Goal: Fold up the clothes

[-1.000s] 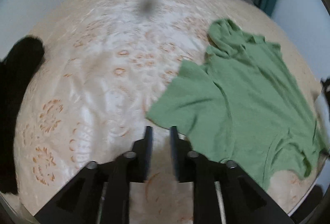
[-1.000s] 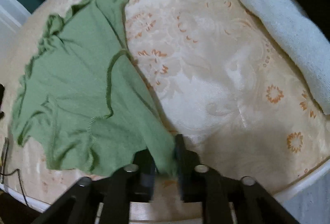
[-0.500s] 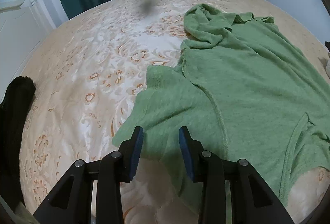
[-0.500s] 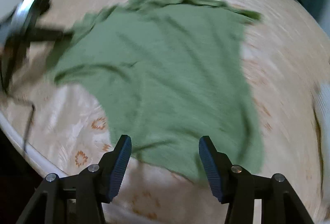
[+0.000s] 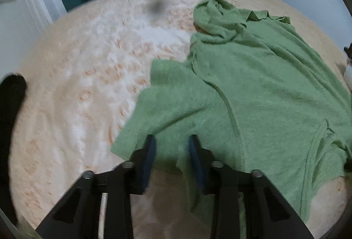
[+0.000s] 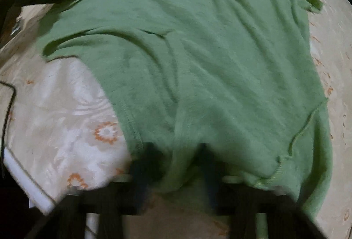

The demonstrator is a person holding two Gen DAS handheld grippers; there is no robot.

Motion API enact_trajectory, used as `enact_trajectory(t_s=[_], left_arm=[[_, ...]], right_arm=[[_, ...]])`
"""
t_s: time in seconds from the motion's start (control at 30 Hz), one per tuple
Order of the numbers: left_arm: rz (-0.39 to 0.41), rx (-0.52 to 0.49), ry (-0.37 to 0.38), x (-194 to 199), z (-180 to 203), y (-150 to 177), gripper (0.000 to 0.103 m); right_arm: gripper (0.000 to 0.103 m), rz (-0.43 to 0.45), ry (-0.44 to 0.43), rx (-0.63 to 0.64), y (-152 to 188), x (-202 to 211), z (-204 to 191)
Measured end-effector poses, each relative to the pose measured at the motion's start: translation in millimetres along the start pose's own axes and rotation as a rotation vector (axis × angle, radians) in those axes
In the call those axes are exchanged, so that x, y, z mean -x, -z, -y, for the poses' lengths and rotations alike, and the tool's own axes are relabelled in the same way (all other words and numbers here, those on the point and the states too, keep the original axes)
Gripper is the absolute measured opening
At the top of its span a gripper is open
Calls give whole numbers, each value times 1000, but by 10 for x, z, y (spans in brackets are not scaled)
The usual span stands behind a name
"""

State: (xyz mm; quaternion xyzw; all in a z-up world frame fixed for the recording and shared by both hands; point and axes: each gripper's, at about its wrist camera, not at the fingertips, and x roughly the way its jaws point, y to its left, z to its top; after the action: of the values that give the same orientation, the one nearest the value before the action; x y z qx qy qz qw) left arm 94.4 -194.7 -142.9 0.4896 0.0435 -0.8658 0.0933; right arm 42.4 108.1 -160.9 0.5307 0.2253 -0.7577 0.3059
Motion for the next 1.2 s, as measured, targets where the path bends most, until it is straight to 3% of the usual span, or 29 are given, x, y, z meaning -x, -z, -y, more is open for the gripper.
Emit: enact_trajectory(t_s=[0.17,0.33,0.47,0.53,0.6,0.63,0.7,0.87,0.97,1.03,1.07,1.1,1.13,1.2], left_arm=[[-55,152,76,125,-254,96,6],[-83,236,74,459,-458,349,6],[-120,342,164,603,-509,400,7],[-145,426,223,666,-523,441,15],[-161,465,319,750,-476,519,36],[-167,468,341,789,-436,563,39],[-178,453,315,816,-321,633,40],[-217,431,279,604,-58,675,40],[-174,427,232,486,26,678,40],[-133,411,212,461,29,696,28],[-126,407,210,454,25,701,13],[-130,410,229,464,7,705,9],[-140,423,258,504,-26,711,8],[-142,438,320,695,-119,708,7]], right_arm=[[3,31,-71,-96,104,117,115],[3,48,-176,-122,454,368,27],[3,80,-184,-140,640,452,59],[4,120,-183,-169,632,512,78],[8,143,-200,-193,678,586,74],[12,153,-203,-194,706,638,71],[30,181,-178,-167,751,772,46],[32,207,-107,-112,849,863,-103],[32,182,-94,-76,843,740,-172],[34,164,-75,-29,838,629,-222],[35,157,-55,-12,833,566,-245],[35,153,-37,-2,827,502,-253],[33,148,-19,9,820,438,-261],[7,140,-2,9,806,334,-249]])
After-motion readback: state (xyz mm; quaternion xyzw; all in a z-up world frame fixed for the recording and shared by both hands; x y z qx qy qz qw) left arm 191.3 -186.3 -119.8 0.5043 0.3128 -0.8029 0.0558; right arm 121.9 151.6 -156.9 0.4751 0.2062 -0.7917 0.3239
